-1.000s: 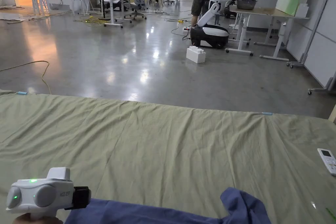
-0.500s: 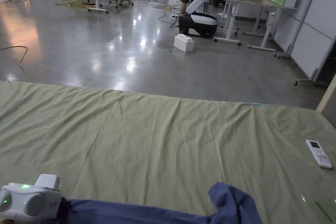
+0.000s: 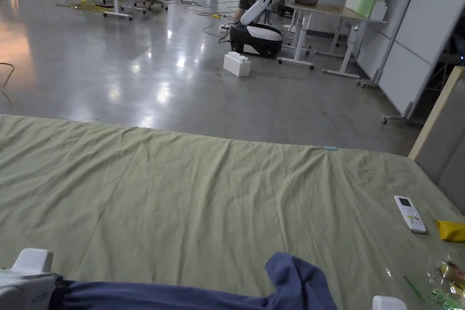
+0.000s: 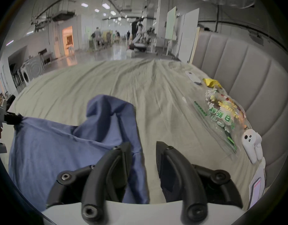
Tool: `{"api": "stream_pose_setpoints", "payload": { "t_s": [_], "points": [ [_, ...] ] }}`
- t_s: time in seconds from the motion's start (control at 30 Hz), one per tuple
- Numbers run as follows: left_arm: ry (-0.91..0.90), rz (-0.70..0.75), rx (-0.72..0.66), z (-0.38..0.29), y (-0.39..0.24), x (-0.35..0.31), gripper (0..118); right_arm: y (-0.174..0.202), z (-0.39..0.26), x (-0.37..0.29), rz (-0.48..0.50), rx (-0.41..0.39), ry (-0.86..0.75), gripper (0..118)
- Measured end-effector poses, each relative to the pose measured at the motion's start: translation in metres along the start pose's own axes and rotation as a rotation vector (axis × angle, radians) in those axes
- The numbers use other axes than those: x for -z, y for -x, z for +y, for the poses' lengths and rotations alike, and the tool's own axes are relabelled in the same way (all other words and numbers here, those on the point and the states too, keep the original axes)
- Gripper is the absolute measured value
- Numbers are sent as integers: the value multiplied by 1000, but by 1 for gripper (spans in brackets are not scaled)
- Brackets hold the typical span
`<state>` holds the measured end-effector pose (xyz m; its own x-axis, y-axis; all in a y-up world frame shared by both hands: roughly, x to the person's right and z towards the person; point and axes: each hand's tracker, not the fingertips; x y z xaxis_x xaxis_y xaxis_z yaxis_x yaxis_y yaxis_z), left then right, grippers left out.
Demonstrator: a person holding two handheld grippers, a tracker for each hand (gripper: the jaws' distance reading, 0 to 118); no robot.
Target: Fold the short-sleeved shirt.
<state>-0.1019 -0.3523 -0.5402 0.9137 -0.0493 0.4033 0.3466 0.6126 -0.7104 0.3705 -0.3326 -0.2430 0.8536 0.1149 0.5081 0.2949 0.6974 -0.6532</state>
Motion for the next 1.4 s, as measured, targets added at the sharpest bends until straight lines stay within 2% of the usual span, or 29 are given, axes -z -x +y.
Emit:
{"api": "stream_pose_setpoints", "payload": {
  "t_s": [0.1, 0.2, 0.47, 0.53, 0.6, 0.67, 0.7, 0.8, 0.83, 0.87, 0.9, 1.03, 1.2, 1.4],
  "points": [
    [-16, 3, 9, -4, -1, -13, 6, -4, 4, 19, 3, -13, 65, 37],
    [-43, -1, 7, -4, 6, -16, 6, -3, 5, 36, 30, -18, 122, 52],
    [-58, 3, 19, -8, 6, -26, 6, 14, 4, 54, 30, -54, 169, 52],
    [-54, 6, 24, -12, 4, -27, 6, 18, 4, 52, 36, -109, 160, 48],
    [-35, -10, 11, -16, 2, -26, 6, 25, 4, 51, 38, -124, 156, 37],
    [-31, -12, 9, -19, 1, -26, 6, 29, 2, 49, 67, -118, 147, 35],
    [-104, 79, 78, -15, 5, -28, 6, 31, 1, 50, 83, -108, 147, 35],
    [-93, 68, 67, -18, 5, -26, 6, 36, 0, 52, 61, -129, 147, 33],
    [-92, 67, 65, -19, 6, -26, 6, 36, 1, 52, 65, -128, 150, 27],
    [-79, 56, 59, -20, 5, -25, 6, 36, 2, 53, 81, -122, 156, 12],
    [-80, 56, 60, -20, 6, -25, 6, 35, 2, 55, 89, -116, 156, 4],
    [-76, 49, 52, -21, 4, -31, 6, 40, 0, 54, 62, -109, 145, 3],
    [-134, 47, 31, -16, 7, -46, 6, 39, -1, 31, -3, -115, 29, 3],
    [-199, 26, 37, -6, 7, -89, 6, 14, 27, -18, -47, -52, -108, 3]
  ]
}}
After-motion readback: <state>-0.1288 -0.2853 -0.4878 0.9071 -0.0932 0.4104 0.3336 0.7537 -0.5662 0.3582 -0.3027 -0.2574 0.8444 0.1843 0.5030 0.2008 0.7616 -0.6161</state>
